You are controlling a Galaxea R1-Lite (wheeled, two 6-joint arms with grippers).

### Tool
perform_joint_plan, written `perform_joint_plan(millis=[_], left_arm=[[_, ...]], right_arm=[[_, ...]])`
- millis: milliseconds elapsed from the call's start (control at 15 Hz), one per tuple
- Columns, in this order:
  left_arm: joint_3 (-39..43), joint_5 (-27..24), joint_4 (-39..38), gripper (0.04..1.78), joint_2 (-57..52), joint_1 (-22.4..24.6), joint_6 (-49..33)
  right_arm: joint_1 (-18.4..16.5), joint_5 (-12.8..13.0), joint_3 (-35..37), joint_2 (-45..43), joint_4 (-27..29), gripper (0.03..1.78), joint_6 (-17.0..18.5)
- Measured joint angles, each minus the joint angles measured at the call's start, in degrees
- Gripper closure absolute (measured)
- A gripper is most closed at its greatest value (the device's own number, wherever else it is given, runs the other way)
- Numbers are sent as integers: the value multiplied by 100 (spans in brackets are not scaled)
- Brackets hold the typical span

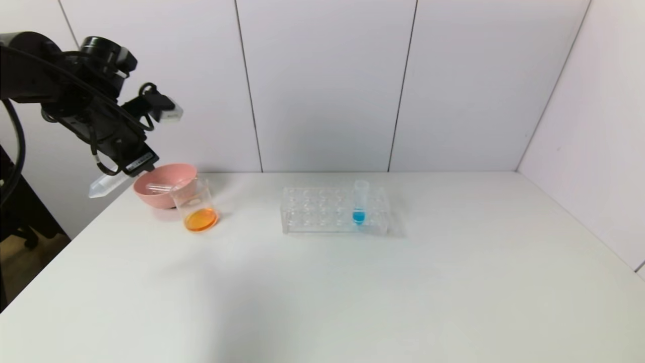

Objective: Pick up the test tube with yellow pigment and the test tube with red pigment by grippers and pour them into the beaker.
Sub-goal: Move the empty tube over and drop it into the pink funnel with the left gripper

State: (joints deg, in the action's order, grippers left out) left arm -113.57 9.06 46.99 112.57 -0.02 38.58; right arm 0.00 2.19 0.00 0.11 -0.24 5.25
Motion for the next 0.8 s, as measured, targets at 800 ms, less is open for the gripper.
perform_joint_plan(millis=[800], left_arm=[[4546,301,-6201,137,-1674,619,-3702]], right_arm=[[0,-2,0,0,0,10,0]])
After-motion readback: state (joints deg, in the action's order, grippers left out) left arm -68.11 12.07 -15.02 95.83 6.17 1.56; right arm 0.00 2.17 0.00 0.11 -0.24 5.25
